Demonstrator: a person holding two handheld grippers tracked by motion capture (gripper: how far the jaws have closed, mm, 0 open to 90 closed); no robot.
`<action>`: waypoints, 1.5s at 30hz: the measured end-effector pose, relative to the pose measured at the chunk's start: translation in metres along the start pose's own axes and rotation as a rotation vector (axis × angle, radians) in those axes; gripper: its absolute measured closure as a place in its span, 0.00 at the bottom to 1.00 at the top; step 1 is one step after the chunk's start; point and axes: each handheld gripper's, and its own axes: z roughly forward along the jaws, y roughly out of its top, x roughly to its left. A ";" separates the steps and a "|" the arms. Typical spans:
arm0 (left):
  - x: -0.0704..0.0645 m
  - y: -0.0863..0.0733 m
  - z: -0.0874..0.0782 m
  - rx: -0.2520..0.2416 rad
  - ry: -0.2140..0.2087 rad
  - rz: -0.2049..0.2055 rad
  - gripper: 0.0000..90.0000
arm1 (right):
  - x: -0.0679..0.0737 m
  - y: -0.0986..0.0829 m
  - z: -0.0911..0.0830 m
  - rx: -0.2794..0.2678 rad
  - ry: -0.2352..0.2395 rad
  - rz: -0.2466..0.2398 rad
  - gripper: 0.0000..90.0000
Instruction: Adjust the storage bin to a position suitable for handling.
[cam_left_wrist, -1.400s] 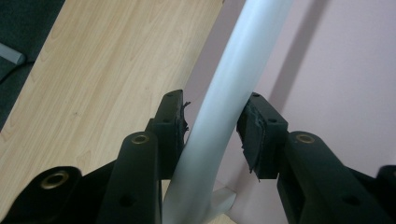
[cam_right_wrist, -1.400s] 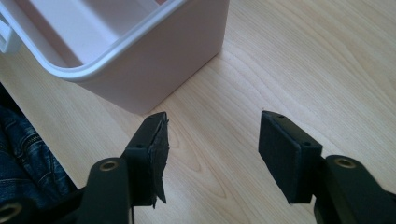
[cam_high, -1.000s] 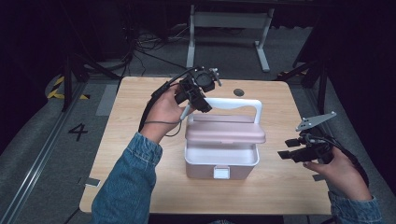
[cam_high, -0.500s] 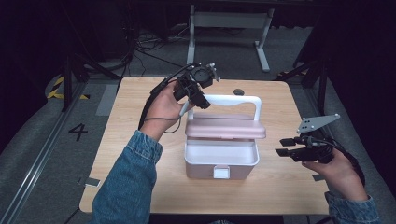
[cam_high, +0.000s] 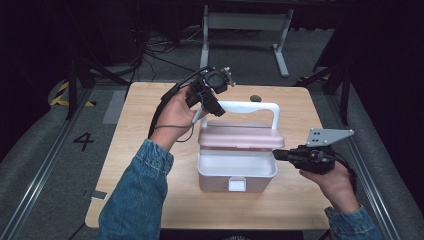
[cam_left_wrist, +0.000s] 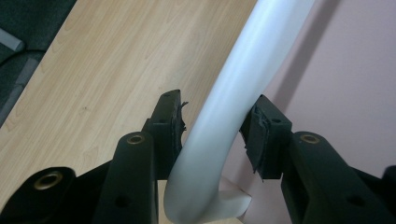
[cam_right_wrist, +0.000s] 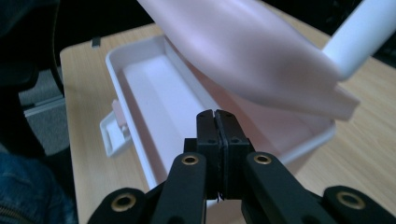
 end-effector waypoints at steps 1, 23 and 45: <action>0.000 0.000 0.000 0.001 -0.001 0.001 0.67 | 0.001 -0.003 0.004 -0.031 -0.003 -0.001 0.98; -0.003 -0.008 -0.004 0.024 0.032 -0.035 0.41 | -0.007 -0.012 0.007 -0.168 -0.022 0.088 1.00; -0.011 -0.120 -0.050 -0.007 0.107 -0.238 0.39 | -0.008 -0.006 0.006 -0.173 -0.027 0.109 1.00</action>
